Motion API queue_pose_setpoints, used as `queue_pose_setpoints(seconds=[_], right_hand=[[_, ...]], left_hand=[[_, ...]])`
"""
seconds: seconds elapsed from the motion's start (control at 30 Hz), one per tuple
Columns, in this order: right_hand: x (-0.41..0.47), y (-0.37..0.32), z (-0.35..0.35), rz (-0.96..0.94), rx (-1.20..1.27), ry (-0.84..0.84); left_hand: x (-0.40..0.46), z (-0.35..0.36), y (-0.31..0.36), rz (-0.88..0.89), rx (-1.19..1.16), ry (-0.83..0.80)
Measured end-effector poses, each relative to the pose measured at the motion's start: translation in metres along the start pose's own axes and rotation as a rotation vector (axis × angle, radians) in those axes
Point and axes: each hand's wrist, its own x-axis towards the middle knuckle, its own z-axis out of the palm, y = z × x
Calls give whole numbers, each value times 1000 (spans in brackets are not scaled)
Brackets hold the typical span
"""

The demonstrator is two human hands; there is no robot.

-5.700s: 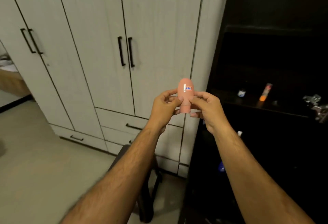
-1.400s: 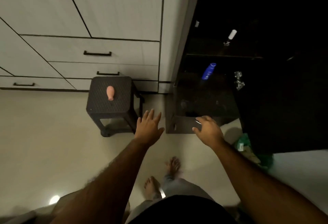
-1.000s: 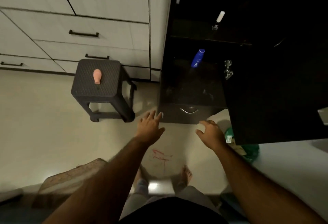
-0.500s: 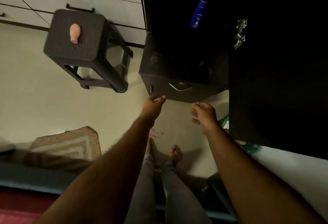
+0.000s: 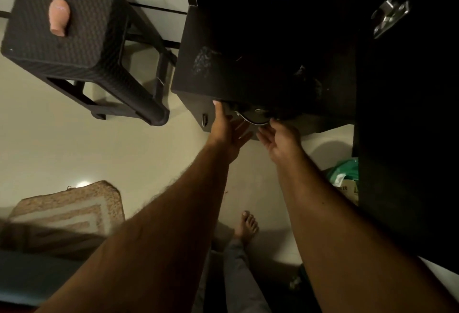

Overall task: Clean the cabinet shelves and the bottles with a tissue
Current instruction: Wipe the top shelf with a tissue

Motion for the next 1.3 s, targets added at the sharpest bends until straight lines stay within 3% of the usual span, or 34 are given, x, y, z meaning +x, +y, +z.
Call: queue_pose_setpoints(seconds=[0.13, 0.33, 0.43, 0.5, 0.57, 0.67, 0.73, 0.8, 0.87, 0.97, 1.13, 1.3], right_hand=[[8, 0, 10, -17, 85, 8], [-8, 13, -5, -71, -63, 66], [-28, 19, -19, -144, -240, 107], [-45, 22, -33, -280, -381, 174], [-67, 23, -48, -578, -574, 250], [-103, 11, -57, -1028, -830, 283], [-115, -4, -54, -1190, -997, 274], [-106, -18, -49, -1173, -1215, 218], [-88, -27, -47, -993, -1462, 115], [-74, -23, -53, -821, -1744, 50], [-82, -6, -67, -815, -1764, 31], [-99, 21, -86, -771, -1743, 17]], left_hand=[[2, 5, -3, 27, -17, -21], [-10, -15, -14, -13, 25, -61], [-25, -29, -18, 52, 165, 80], [-39, -40, -20, 246, 366, 293], [-60, -48, -19, 578, 637, 465], [-83, -47, -4, 1022, 1040, 372], [-78, -44, 11, 1154, 1314, 247], [-67, -40, 26, 1100, 1559, 131], [-57, -41, 33, 969, 1748, -8], [-53, -48, 30, 876, 1854, -92], [-60, -54, 18, 854, 1883, -16], [-68, -65, 11, 655, 1922, -86]])
